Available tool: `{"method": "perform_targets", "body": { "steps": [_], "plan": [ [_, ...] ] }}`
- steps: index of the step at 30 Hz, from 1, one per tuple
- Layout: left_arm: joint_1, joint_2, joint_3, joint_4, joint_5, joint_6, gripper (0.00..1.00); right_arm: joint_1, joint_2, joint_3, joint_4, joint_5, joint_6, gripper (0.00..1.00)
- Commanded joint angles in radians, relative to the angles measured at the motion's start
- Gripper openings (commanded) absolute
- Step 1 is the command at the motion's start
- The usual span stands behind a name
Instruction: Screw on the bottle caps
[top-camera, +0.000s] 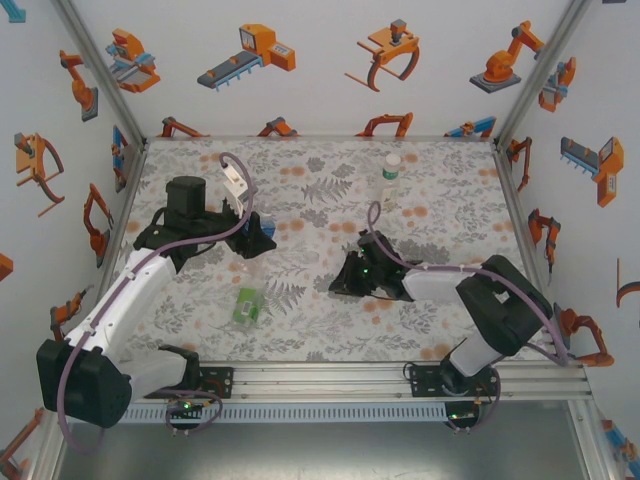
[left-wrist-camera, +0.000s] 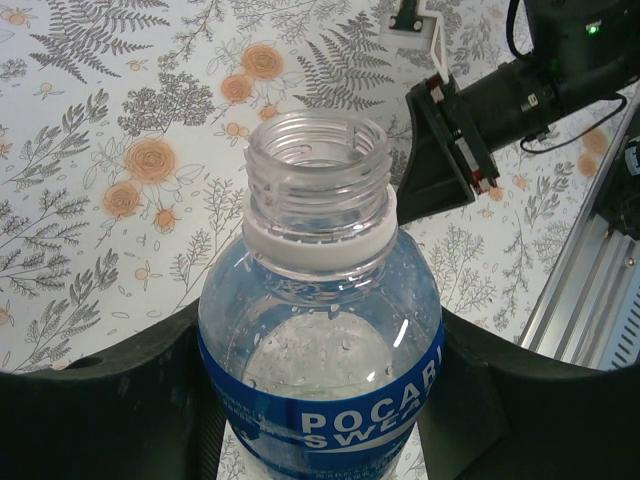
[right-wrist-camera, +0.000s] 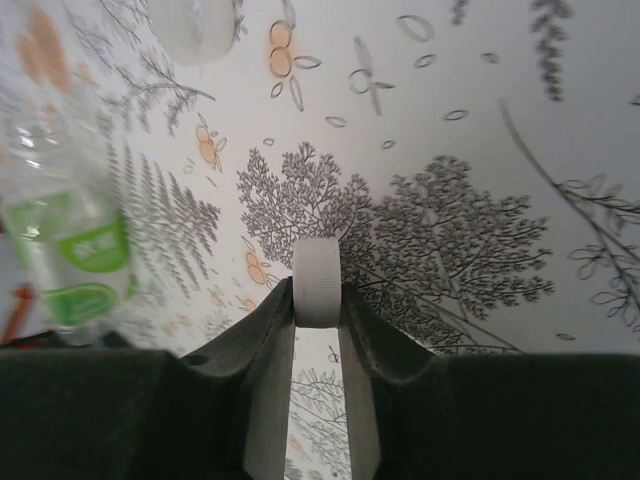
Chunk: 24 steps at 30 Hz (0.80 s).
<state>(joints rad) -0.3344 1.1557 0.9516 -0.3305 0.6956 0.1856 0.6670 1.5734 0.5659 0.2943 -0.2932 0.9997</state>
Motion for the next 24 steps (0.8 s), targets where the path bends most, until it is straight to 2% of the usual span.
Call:
{"method": "perform_targets", "body": {
  "steps": [1, 4, 8, 15, 19, 24],
  "plan": [
    [-0.007, 0.003, 0.023, -0.013, 0.008, 0.009, 0.04, -0.053, 0.014, -0.129, 0.141, -0.081, 0.183, 0.3],
    [-0.008, 0.0, 0.02, -0.015, 0.008, 0.009, 0.04, -0.068, -0.02, -0.178, 0.083, -0.054, 0.197, 0.33],
    [-0.008, 0.001, 0.021, -0.015, 0.006, 0.01, 0.04, -0.068, -0.099, -0.147, -0.146, 0.019, 0.128, 0.35],
    [-0.009, 0.009, 0.026, -0.015, 0.008, 0.011, 0.04, -0.03, -0.214, 0.105, -0.598, 0.24, -0.132, 0.37],
    [-0.01, 0.004, 0.026, -0.016, 0.008, 0.012, 0.04, 0.062, -0.153, 0.29, -0.742, 0.389, -0.261, 0.38],
    [-0.011, -0.003, 0.024, -0.021, 0.001, 0.015, 0.04, 0.133, -0.006, 0.461, -0.804, 0.432, -0.328, 0.42]
  ]
}}
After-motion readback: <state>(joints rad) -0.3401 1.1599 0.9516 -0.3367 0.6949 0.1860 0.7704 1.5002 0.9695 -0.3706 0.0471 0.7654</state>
